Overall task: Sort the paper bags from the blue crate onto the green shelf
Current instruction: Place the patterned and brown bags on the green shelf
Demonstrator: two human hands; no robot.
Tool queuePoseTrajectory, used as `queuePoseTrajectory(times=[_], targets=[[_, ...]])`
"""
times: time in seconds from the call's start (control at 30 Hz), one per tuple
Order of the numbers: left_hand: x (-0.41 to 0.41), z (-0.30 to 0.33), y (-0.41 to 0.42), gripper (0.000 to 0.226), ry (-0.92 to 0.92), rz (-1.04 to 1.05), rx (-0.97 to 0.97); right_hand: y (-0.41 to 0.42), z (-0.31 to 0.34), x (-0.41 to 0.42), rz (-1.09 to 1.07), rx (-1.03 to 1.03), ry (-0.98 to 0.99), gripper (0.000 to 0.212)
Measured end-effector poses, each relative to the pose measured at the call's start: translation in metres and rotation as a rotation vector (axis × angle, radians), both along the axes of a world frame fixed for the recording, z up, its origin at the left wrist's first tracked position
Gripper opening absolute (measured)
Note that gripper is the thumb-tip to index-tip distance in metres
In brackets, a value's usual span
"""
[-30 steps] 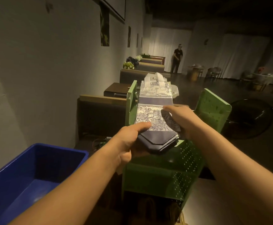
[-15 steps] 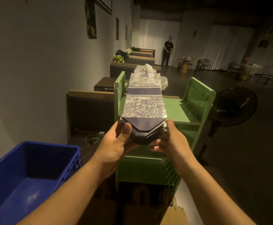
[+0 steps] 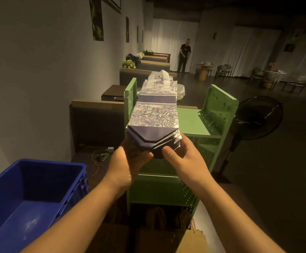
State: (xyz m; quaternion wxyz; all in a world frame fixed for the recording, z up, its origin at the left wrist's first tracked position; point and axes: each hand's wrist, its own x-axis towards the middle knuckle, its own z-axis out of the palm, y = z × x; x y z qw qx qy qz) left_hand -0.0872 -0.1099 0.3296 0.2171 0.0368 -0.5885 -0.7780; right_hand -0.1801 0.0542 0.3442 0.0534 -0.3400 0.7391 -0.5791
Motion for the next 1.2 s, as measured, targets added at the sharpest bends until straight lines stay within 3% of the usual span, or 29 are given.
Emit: queuePoseTrajectory(times=[0.17,0.33,0.5,0.63,0.7,0.8,0.9,0.97,1.07,1.13,1.2], targets=[[-0.006,0.004,-0.001,0.049,0.036,-0.085,-0.124,-0.001,-0.003,-0.004,0.05,0.01,0.002,0.077],[-0.008,0.003,-0.004,0.05,0.024,0.013,-0.315,-0.005,-0.002,-0.004,0.032,-0.024,0.018,0.079],[-0.008,-0.004,-0.007,0.06,0.067,0.09,-0.214,-0.007,-0.008,-0.002,0.01,-0.025,0.019,0.079],[-0.007,-0.009,-0.011,0.074,0.021,0.128,-0.196,-0.008,-0.013,-0.003,-0.039,-0.006,0.018,0.117],[-0.003,-0.008,-0.012,0.103,-0.032,0.197,-0.292,-0.008,-0.011,-0.003,-0.044,0.022,0.016,0.127],[-0.001,-0.004,-0.009,0.122,-0.01,0.174,-0.298,-0.008,-0.008,-0.006,-0.038,0.034,0.036,0.125],[-0.003,0.001,-0.003,0.109,0.054,0.111,-0.26,-0.009,-0.008,-0.009,-0.037,0.034,0.07,0.121],[-0.005,0.0,-0.002,0.105,0.075,0.104,-0.261,-0.008,-0.008,-0.009,0.0,0.021,0.094,0.108],[-0.005,-0.003,-0.006,0.118,0.048,0.15,-0.384,-0.007,-0.009,-0.013,-0.001,0.003,0.107,0.085],[-0.006,-0.004,-0.006,0.126,0.018,0.204,-0.44,-0.008,-0.015,-0.018,-0.073,-0.05,0.078,0.09],[-0.009,-0.003,-0.002,0.118,0.035,0.252,-0.379,-0.011,-0.012,-0.02,-0.179,-0.131,0.025,0.097]])
